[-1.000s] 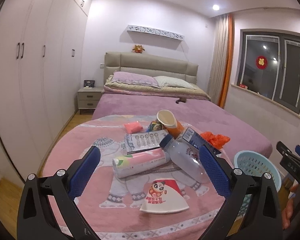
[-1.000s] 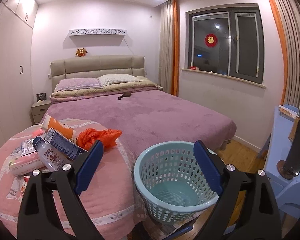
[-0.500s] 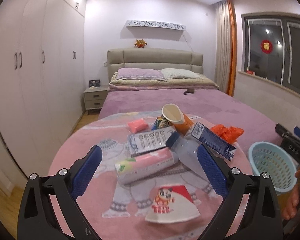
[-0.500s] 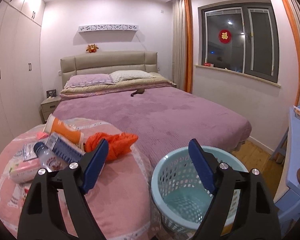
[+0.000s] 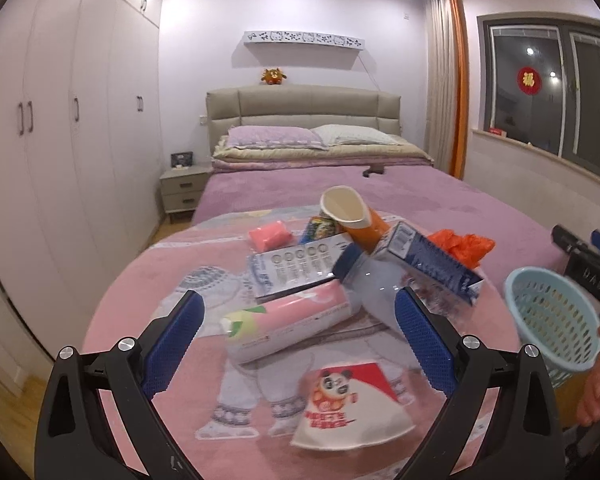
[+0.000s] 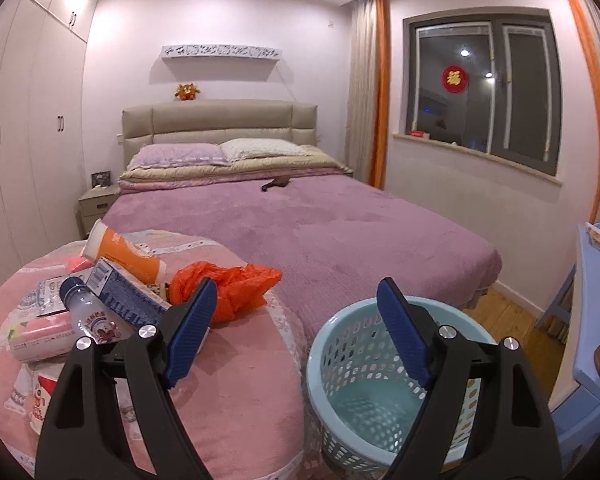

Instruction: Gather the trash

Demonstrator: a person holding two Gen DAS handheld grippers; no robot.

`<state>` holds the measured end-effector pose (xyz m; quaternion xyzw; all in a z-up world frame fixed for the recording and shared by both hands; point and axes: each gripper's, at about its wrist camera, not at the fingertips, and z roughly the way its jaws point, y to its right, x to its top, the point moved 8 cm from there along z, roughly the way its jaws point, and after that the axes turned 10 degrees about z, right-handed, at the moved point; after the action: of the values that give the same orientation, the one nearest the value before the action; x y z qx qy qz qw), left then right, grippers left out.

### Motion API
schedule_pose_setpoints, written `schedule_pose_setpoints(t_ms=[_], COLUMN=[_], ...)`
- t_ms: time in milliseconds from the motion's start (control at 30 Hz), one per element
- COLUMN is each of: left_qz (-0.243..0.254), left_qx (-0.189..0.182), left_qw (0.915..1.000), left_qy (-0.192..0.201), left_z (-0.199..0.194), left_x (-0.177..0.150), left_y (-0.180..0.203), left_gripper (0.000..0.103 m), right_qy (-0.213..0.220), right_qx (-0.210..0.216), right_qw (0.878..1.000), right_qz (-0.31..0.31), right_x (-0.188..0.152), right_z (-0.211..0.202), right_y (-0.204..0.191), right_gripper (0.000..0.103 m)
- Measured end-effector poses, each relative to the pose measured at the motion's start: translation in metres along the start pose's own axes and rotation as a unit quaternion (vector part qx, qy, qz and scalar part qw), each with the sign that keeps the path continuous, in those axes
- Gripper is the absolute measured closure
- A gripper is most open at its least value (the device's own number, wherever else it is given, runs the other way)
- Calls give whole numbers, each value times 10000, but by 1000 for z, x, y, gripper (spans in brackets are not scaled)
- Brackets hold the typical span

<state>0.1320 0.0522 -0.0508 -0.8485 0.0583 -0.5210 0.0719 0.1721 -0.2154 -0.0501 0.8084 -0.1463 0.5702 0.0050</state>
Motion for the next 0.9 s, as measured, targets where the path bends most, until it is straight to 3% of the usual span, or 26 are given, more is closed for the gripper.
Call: schedule_pose_setpoints(t_ms=[400, 900], left_qz=[102, -35], left_qx=[-18, 156], left_qw=[9998, 9998], left_qy=[178, 108], left_z=[-2, -3], left_x=[2, 1], left_y=[2, -22], left_gripper=[9, 9], right_qy=[107, 93], right_qx=[-324, -355], right_qw=[9994, 9993], right_qz=[20, -52], right_x=[8, 8], right_z=[-8, -8], right_y=[20, 15], right_gripper=[25, 25])
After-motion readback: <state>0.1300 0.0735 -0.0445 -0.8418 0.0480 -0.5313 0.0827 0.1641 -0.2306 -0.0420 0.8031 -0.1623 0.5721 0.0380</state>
